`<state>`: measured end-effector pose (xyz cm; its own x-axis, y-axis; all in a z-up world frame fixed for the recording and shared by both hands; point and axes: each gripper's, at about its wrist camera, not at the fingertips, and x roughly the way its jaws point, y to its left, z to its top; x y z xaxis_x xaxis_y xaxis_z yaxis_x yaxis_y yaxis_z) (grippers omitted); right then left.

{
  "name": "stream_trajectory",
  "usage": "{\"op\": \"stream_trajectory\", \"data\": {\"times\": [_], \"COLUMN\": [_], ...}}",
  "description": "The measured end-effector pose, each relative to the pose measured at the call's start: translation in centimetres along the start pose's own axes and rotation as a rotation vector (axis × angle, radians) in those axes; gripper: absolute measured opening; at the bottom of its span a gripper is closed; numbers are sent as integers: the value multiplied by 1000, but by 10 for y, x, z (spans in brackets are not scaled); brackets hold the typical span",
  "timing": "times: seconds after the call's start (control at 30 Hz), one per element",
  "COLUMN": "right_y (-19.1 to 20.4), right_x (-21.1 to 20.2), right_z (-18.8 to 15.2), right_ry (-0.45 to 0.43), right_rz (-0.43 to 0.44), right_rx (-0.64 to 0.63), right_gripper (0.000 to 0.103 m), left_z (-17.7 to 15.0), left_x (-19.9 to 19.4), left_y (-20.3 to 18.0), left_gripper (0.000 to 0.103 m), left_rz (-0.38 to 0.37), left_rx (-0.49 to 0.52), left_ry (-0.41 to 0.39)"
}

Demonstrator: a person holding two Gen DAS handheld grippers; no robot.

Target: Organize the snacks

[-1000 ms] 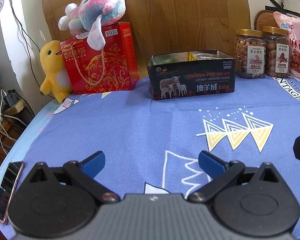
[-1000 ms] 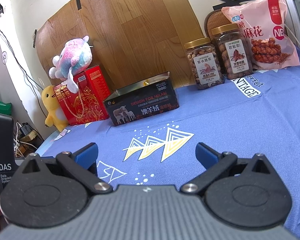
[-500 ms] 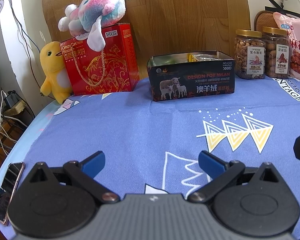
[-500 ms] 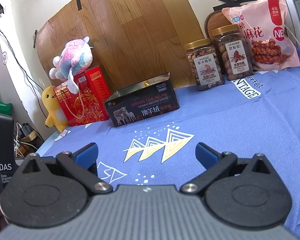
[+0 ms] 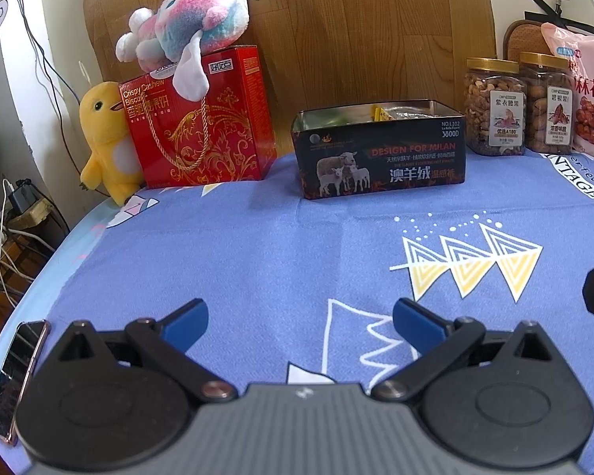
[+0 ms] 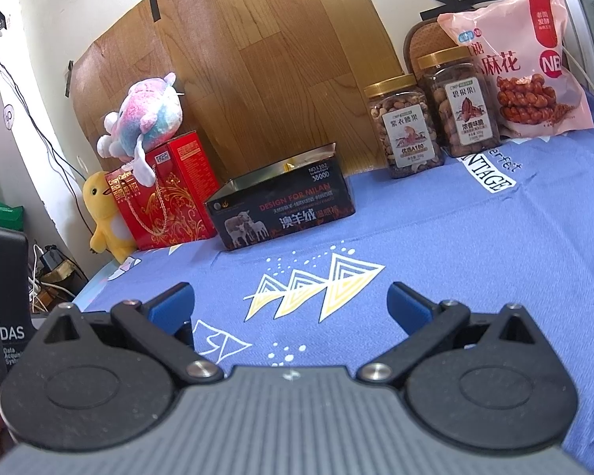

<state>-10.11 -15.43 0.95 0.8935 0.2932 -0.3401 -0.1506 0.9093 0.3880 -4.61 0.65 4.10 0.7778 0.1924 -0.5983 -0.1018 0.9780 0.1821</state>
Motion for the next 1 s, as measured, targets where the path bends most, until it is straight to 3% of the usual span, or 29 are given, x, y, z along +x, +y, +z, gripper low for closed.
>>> {"op": "stream_trajectory", "data": {"times": [1.0], "right_y": [0], "right_x": [1], "right_z": [-3], "right_ry": [-3], "right_rz": [-1], "right_rx": [6], "right_gripper": [103], "left_z": [1], "left_x": [-2], "left_y": [0], "left_gripper": [103], "left_rz": [14], "left_rx": [13], "left_ry": [-11]}}
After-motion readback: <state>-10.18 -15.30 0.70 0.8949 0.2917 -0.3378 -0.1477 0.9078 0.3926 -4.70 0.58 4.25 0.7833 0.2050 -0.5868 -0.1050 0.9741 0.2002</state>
